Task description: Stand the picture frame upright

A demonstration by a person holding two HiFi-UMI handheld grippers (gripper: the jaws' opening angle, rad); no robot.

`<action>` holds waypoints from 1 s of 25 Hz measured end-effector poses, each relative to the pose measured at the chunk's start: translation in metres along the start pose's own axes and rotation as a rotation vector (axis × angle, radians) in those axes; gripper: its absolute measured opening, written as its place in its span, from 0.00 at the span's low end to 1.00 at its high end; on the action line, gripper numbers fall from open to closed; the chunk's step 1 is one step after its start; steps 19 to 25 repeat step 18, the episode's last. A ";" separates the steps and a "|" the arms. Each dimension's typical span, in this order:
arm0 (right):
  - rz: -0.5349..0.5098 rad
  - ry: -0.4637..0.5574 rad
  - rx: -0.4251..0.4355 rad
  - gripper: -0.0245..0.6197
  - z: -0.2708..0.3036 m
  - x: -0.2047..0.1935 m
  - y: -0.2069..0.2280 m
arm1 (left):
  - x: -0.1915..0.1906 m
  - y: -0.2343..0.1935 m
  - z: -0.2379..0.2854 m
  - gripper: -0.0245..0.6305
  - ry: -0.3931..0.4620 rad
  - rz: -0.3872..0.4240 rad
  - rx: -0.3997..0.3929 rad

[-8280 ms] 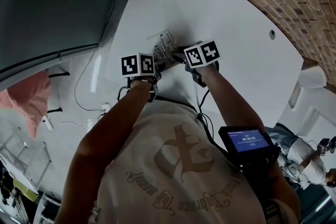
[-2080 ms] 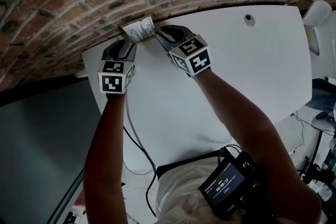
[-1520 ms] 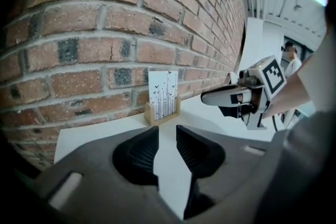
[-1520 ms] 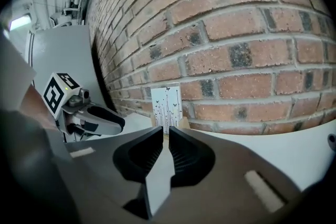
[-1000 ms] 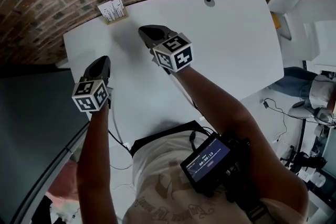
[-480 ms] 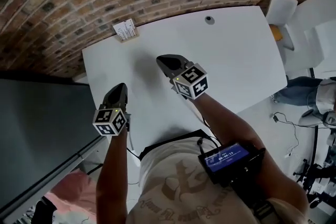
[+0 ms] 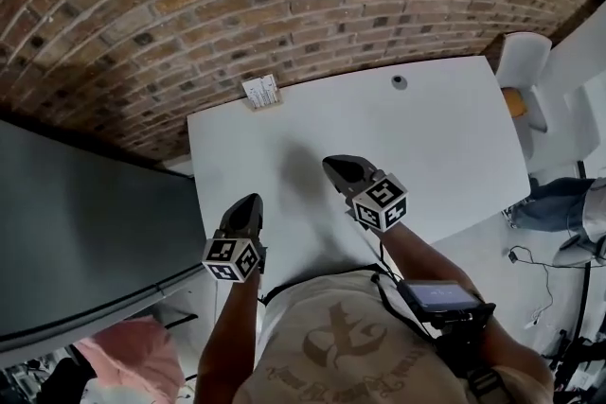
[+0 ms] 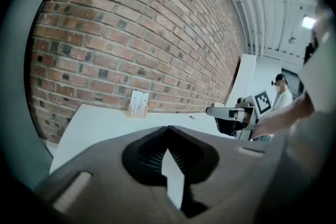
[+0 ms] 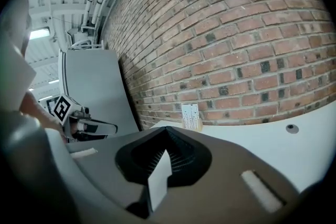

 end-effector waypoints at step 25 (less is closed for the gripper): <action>0.062 0.000 0.071 0.05 -0.031 -0.024 -0.015 | -0.023 0.031 -0.023 0.04 -0.029 0.028 0.013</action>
Point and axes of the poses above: the fingertips, and each gripper's own axes: z forward along the fingers, y to its right, x out of its top, the point moved 4 cm from there along -z, backward along the fingers, and after that the axes turned 11 degrees about y, right-handed, at the moved point
